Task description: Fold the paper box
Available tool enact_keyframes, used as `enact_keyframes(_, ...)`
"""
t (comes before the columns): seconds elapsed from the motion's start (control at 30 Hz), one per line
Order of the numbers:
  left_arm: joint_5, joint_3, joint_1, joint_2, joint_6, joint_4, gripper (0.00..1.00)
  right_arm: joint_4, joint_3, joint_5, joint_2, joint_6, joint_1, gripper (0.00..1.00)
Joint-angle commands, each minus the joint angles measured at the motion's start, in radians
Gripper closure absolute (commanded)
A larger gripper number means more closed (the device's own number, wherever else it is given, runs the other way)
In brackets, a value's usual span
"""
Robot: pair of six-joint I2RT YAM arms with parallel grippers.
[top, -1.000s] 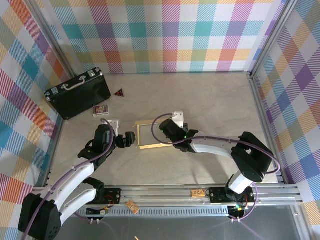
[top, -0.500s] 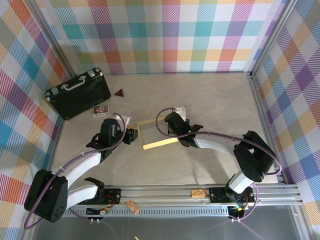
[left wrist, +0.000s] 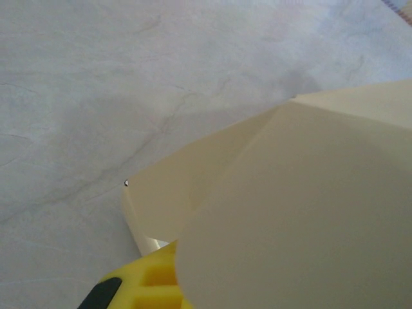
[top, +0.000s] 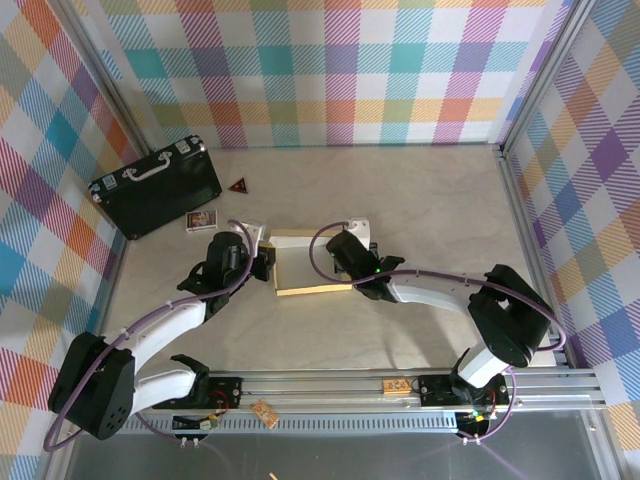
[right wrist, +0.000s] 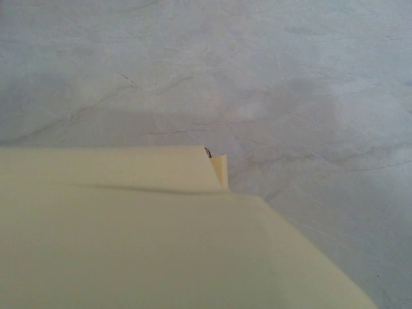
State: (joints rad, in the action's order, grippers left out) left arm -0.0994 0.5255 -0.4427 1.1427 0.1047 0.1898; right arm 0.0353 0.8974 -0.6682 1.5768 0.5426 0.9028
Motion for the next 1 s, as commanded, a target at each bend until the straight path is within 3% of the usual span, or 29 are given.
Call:
enact_keyframes(0.0,-0.005,0.052,-0.036,0.013,0.103,0.028,0.91,0.043,-0.023,0.041,0.014,0.006,0.025,1.0)
enact_keyframes(0.4,0.042,0.115,-0.072,0.065,0.199,-0.052,0.92,0.051,0.001,0.038,0.036,0.003,0.043,1.0)
enact_keyframes(0.57,0.05,0.193,-0.071,0.074,0.189,-0.162,0.92,0.086,0.029,0.032,0.047,0.005,0.044,1.0)
enact_keyframes(0.97,0.058,0.217,-0.086,0.146,0.208,-0.216,0.93,0.121,0.069,0.03,0.072,0.002,0.042,1.0)
